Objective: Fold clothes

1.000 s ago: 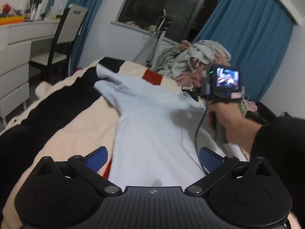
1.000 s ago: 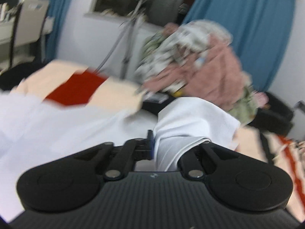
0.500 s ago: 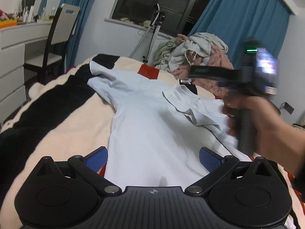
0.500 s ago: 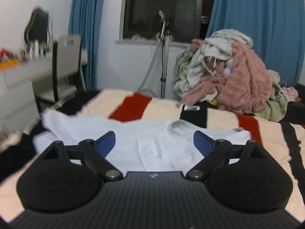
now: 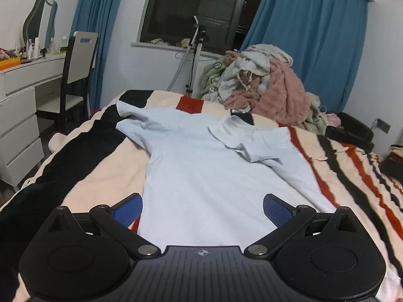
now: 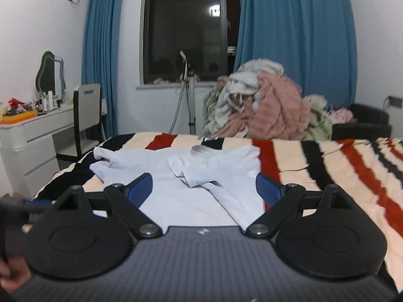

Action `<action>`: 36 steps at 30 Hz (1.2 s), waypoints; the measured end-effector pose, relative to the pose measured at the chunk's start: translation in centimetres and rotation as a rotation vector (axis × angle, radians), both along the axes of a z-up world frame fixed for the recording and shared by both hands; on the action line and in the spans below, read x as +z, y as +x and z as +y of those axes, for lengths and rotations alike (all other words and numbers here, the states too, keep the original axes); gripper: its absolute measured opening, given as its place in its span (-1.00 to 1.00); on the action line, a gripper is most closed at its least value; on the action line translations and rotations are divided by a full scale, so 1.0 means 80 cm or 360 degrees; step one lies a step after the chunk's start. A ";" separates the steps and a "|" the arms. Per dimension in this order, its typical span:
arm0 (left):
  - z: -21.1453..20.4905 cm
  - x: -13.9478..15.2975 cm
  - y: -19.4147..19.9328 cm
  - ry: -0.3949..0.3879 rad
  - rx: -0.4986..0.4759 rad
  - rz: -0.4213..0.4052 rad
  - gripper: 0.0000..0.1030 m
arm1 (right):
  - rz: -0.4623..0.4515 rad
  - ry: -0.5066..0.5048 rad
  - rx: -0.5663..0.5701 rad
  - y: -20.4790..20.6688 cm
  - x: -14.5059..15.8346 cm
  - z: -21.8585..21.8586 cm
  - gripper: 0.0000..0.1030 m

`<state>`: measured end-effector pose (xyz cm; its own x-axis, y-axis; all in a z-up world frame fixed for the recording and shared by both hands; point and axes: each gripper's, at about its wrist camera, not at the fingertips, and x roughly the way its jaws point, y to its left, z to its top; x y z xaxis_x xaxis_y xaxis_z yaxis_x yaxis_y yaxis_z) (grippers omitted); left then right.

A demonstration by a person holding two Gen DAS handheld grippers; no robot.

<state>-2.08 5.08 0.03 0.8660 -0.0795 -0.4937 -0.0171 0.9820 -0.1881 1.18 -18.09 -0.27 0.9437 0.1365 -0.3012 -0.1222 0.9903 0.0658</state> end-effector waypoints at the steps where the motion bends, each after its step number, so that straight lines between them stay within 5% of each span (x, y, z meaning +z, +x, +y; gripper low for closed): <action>1: -0.003 0.003 -0.010 -0.0022 -0.0021 -0.0013 0.99 | -0.0008 0.0013 -0.0001 -0.015 -0.003 -0.004 0.75; 7: -0.047 0.004 -0.057 0.0133 -0.0052 -0.0108 0.99 | -0.0053 0.0087 -0.0010 -0.099 -0.024 -0.029 0.75; 16: -0.080 -0.013 -0.055 0.0244 -0.0184 -0.0098 0.99 | 0.0001 0.0187 -0.0064 -0.091 -0.030 -0.044 0.75; 27: -0.116 -0.023 -0.074 0.0362 -0.0314 -0.0066 0.92 | -0.0163 0.0394 -0.0162 -0.118 0.006 -0.113 0.75; 36: -0.280 -0.056 -0.075 0.0194 -0.0861 0.0123 0.42 | -0.0314 0.0652 -0.0641 -0.165 0.012 -0.230 0.75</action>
<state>-8.12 -17.29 -4.47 0.6787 -0.4409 -0.5873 0.4860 0.8692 -0.0909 -12.00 -36.52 0.70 0.9780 -0.1750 -0.1135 0.2079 0.8602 0.4656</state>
